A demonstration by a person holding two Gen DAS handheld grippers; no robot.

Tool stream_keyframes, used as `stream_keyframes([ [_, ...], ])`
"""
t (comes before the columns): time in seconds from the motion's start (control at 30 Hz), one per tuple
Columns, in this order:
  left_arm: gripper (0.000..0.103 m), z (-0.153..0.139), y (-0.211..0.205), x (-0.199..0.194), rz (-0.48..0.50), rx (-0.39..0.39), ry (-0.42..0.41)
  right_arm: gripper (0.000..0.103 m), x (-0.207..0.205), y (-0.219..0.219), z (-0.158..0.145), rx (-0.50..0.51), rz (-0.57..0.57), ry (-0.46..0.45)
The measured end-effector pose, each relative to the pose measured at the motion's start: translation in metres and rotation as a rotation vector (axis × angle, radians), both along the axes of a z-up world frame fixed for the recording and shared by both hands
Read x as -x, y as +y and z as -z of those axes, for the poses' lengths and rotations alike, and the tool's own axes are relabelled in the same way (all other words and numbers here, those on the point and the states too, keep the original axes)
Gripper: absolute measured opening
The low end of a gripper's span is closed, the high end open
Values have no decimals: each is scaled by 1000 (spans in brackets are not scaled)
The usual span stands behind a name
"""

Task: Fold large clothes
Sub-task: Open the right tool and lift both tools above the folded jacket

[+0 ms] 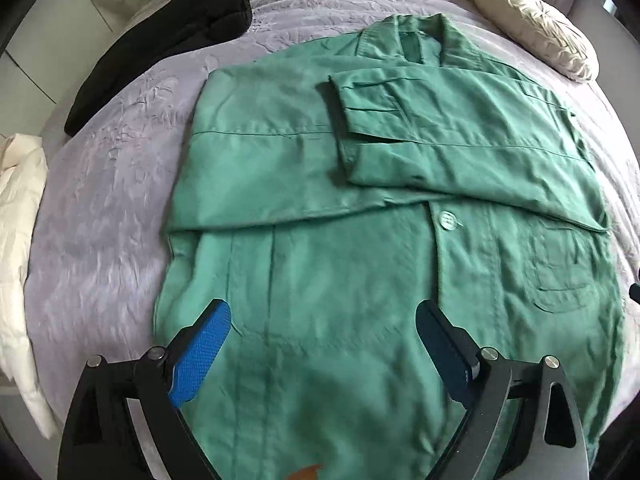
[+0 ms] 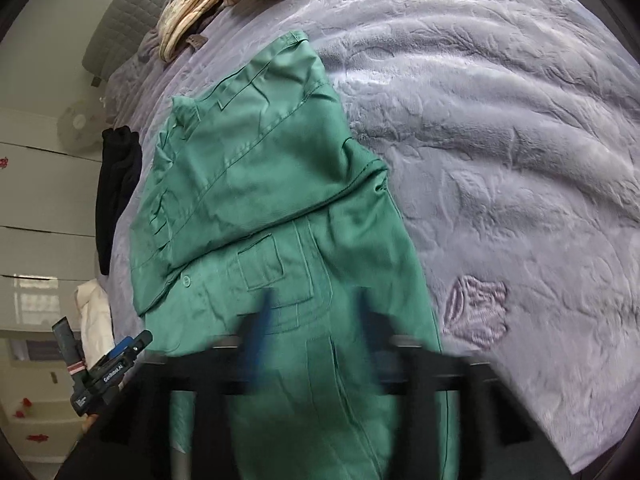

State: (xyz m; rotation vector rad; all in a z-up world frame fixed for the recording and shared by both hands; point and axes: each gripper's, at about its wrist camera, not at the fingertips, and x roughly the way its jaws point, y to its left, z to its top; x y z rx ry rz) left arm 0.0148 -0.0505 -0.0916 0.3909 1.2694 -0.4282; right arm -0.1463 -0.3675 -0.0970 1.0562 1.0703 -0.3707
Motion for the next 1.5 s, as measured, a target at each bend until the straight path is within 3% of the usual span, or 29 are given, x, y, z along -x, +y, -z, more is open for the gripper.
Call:
stream_keyframes([
  [0.07, 103, -6, -3, 6, -3, -3, -2, 66, 1, 2, -7, -2, -12, -10],
  [0.3, 103, -22, -7, 27, -22, 3, 11, 66, -2, 6, -22, -6, -66, 1],
  [0.4, 103, -27, -8, 32, -23, -3, 10, 81, -3, 8, -26, -12, -78, -6],
  [0.6, 103, -33, -14, 44, -24, -26, 14, 89, -5, 10, -34, -9, -105, -21],
  [0.63, 103, -34, -15, 46, -27, -27, 13, 101, -6, 11, -35, 1, -112, -21],
  [0.67, 103, -35, -16, 48, -28, -28, 11, 103, -7, 12, -36, 6, -122, -26],
  [0.97, 103, -42, -16, 67, -72, -56, -6, 103, -10, 24, -27, -65, -222, -53],
  [1.13, 103, -46, -12, 74, -85, -71, -8, 103, -3, 22, -23, -98, -216, -49],
  [1.23, 103, -47, -12, 77, -69, -59, 22, 103, 1, 21, -24, -115, -212, -56],
  [1.5, 103, -47, -16, 80, -2, -85, -2, 103, 16, 26, -16, -187, -144, -53],
])
